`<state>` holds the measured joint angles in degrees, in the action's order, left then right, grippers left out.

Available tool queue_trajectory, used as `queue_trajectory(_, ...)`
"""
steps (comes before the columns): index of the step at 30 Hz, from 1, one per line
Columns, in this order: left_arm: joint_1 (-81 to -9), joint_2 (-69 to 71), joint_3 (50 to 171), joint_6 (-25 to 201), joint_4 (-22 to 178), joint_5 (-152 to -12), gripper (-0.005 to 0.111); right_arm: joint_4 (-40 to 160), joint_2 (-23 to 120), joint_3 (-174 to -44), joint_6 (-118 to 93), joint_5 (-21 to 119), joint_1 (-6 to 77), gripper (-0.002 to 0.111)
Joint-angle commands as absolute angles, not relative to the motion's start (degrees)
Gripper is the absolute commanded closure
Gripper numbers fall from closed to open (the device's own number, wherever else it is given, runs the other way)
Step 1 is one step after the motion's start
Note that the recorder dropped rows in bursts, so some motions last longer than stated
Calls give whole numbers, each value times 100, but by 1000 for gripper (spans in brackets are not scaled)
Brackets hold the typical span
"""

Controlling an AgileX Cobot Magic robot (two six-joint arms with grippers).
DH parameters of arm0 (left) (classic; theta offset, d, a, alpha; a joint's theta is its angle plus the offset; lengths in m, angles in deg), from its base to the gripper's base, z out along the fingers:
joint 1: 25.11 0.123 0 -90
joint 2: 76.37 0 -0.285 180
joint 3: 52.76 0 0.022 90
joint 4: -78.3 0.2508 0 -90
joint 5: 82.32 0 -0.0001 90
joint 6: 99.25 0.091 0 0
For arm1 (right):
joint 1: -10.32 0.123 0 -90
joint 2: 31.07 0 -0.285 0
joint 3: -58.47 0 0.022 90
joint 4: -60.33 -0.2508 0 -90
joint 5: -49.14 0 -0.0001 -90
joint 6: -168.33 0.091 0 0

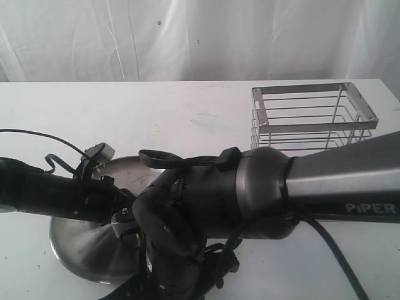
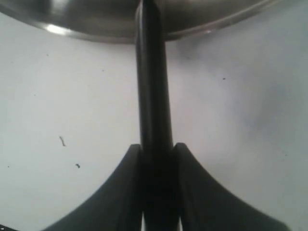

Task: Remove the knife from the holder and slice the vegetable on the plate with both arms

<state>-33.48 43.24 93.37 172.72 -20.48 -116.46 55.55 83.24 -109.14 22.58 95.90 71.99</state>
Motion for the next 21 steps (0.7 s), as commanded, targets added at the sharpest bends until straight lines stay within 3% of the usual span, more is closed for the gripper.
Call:
queue_trajectory(1,-3376,4534,9230,17231,-2165,-11094,107,5446,8314,-10887,2309,10103,7205,108)
queue_trajectory(21,-3376,3779,9463,16623,-1543,-11817,107,5458,8314,-10887,2309,9881,7205,108)
